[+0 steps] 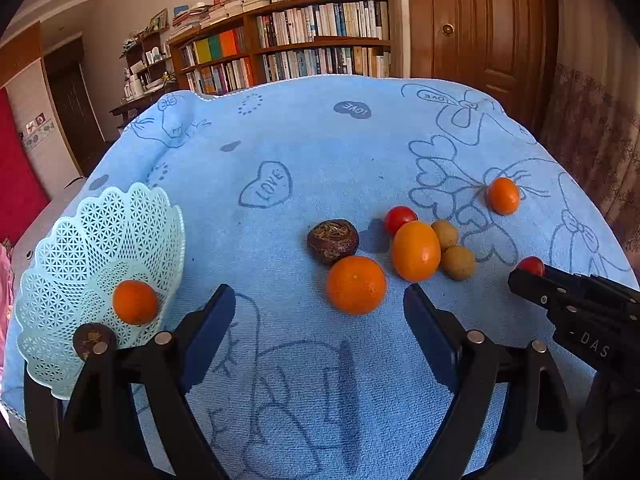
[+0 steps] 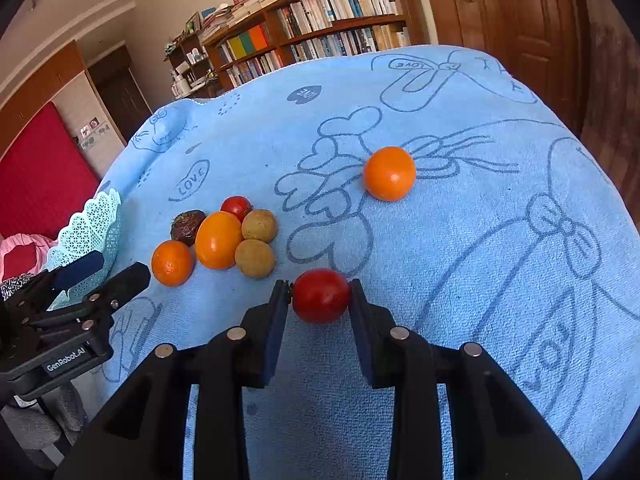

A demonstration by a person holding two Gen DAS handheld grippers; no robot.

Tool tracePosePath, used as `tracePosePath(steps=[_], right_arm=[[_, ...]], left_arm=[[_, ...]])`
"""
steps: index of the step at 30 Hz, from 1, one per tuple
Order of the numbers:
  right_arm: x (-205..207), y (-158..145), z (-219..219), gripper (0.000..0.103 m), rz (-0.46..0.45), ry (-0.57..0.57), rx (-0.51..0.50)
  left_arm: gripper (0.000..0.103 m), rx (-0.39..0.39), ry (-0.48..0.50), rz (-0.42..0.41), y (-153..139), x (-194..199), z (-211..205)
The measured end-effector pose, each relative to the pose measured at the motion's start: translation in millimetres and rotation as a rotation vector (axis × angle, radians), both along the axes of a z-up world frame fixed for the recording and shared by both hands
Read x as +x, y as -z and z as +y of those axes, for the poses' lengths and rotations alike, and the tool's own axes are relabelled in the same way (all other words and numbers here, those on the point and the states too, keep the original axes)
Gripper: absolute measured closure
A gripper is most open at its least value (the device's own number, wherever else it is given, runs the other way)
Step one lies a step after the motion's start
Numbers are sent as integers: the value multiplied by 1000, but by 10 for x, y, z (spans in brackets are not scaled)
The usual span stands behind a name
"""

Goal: Organize fruits
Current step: 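Grasp the large tangerine with the left tool and lift it, then carry the tangerine into the basket and open the left tool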

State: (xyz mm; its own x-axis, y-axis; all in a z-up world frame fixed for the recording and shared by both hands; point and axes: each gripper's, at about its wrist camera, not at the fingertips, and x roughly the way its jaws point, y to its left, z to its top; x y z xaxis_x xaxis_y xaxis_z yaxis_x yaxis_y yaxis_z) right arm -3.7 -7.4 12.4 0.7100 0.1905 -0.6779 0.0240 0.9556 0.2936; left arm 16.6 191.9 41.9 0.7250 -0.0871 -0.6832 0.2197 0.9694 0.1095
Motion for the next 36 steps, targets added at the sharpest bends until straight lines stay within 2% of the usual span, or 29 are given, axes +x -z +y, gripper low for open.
tracePosePath(steps=[5,8,10,12,17,26,36], right_arm=[[6,13,-15,72,3,1,8],[1,13,1,72,1,-2,2],[4,15,0,72,2,-3,4],[7,19,-1,72,4,-2,6],[12,20,5,72,3,-5,4],[8,20,12,72,2,-4,5],[-4,10,-2,72,-4,1,7]], left_arm=[[31,-36,23,65,128,143,-53],[38,-81,37,111,192,233,-56],[47,-109,41,141,233,288,-55],[50,-142,43,169,269,332,-39],[61,-165,36,180,307,373,-31],[63,-178,51,172,274,291,-34],[63,-175,30,115,95,138,39]])
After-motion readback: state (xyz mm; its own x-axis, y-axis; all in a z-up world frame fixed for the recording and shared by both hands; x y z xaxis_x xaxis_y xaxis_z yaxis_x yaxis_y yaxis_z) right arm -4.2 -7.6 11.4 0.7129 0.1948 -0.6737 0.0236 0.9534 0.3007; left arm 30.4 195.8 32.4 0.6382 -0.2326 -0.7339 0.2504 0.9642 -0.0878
